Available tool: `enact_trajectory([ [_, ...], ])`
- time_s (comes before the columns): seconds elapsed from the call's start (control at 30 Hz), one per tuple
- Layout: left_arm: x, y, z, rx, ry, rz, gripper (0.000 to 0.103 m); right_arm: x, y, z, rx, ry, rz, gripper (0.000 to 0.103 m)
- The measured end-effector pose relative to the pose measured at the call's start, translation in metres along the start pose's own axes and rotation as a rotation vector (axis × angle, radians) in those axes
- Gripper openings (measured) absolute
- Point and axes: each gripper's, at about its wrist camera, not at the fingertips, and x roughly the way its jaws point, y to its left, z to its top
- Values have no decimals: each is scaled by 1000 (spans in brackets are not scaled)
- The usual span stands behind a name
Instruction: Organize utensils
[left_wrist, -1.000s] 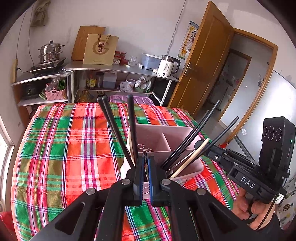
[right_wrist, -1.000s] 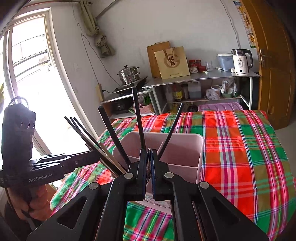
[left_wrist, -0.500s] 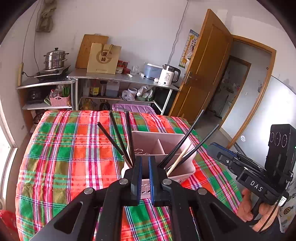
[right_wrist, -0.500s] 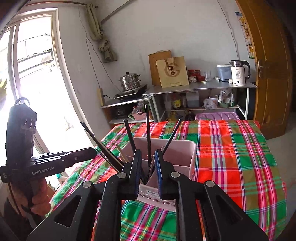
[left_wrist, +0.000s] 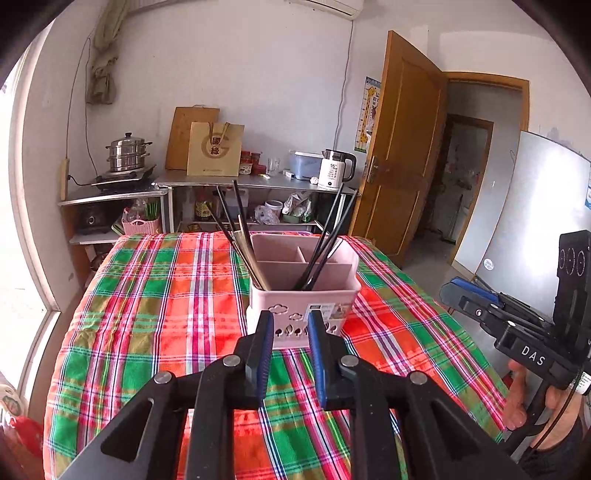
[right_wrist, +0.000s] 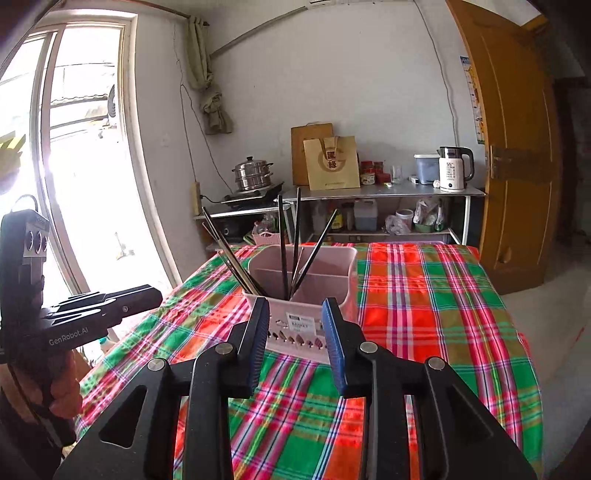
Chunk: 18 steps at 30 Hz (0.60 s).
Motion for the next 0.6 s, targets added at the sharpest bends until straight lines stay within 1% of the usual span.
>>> enact_trajectory([
  [0.13,-15,-11,-27,0,-5,13,19,-22,8,-22,-11,-6,-16,31],
  [0.27,-24,-20,-53,-2,-10,39,19,-35,17,-42,-27,-11,-48,31],
  [0.4,-33,-23,-79,-16,-4,43,19,-45,28,-61,-45,-9,-71,31],
  [0.6,-46,-24,-103,-23,-20,70,19,-56,35,-91,-34,1,-88,32],
])
